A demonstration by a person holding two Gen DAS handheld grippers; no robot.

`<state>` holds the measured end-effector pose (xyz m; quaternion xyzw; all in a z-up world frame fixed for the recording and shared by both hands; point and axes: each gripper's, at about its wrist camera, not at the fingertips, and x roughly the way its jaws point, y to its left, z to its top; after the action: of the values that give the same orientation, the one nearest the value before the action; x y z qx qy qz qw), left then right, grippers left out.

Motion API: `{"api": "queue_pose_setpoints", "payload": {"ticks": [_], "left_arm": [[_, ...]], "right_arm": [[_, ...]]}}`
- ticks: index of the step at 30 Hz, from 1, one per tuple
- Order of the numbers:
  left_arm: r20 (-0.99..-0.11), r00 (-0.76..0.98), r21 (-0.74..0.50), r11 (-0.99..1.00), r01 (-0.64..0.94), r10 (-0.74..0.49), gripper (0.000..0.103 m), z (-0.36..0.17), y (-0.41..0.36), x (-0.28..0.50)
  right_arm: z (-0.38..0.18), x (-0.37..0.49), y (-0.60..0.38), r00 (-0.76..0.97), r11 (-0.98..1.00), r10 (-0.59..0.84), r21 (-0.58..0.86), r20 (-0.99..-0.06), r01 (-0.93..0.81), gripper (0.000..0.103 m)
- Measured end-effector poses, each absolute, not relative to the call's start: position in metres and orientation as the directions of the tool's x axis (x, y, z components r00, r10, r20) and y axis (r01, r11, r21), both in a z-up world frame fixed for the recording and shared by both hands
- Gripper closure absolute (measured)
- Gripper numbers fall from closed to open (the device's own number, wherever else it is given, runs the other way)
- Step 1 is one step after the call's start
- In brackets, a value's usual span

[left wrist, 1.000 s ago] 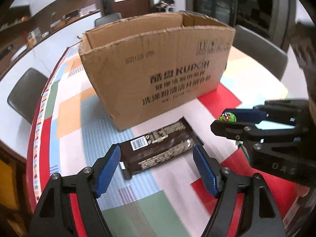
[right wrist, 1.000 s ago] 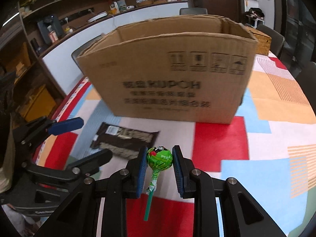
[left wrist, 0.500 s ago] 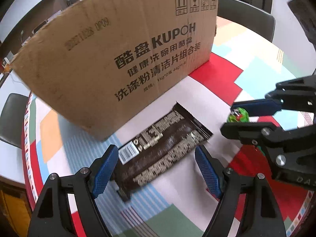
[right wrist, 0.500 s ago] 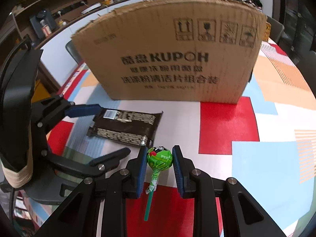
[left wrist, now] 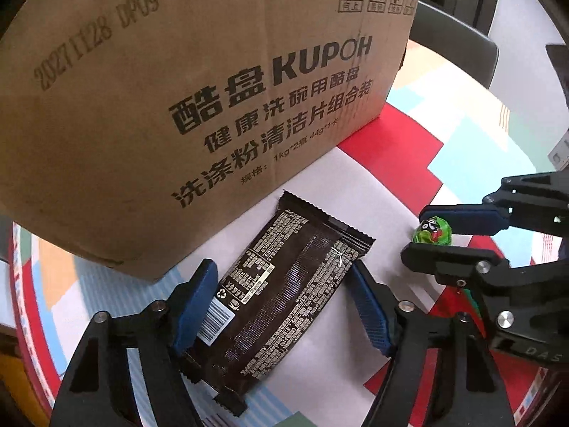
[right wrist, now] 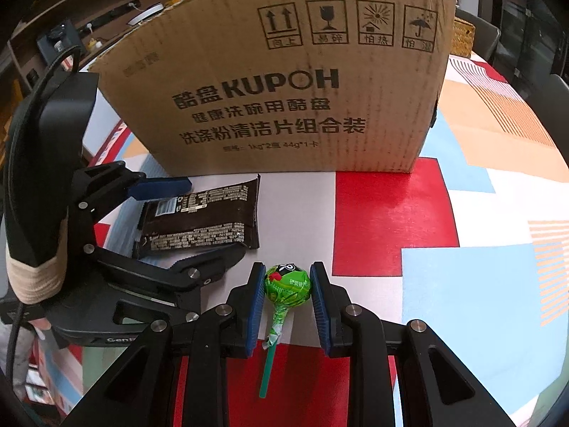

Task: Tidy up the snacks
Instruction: 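Grasp the dark chocolate bar with the left tool and lift it, then carry the chocolate bar and green lollipop up over the cardboard box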

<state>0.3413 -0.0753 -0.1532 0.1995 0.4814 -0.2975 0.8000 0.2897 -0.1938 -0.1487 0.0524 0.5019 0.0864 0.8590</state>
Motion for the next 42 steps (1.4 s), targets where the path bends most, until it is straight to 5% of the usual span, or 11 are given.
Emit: {"api": "queue_pose_setpoints", "payload": {"ticks": [13, 20, 42], "left_arm": [[-0.904, 0.343, 0.000, 0.800, 0.600, -0.257, 0.028, -0.161, -0.068, 0.328], [-0.886, 0.366, -0.021, 0.814, 0.581, -0.284, 0.049, -0.157, -0.071, 0.327], [-0.796, 0.512, -0.097, 0.903, 0.419, -0.323, 0.055, -0.097, -0.033, 0.270]], "right_arm": [[-0.146, 0.287, -0.204, 0.492, 0.979, 0.202, 0.192, -0.847, -0.071, 0.076], [-0.147, 0.284, -0.198, 0.489, 0.981, 0.191, 0.184, -0.851, -0.063, 0.076], [-0.107, 0.260, -0.199, 0.560, 0.975, 0.216, 0.203, -0.800, -0.087, 0.076]]}}
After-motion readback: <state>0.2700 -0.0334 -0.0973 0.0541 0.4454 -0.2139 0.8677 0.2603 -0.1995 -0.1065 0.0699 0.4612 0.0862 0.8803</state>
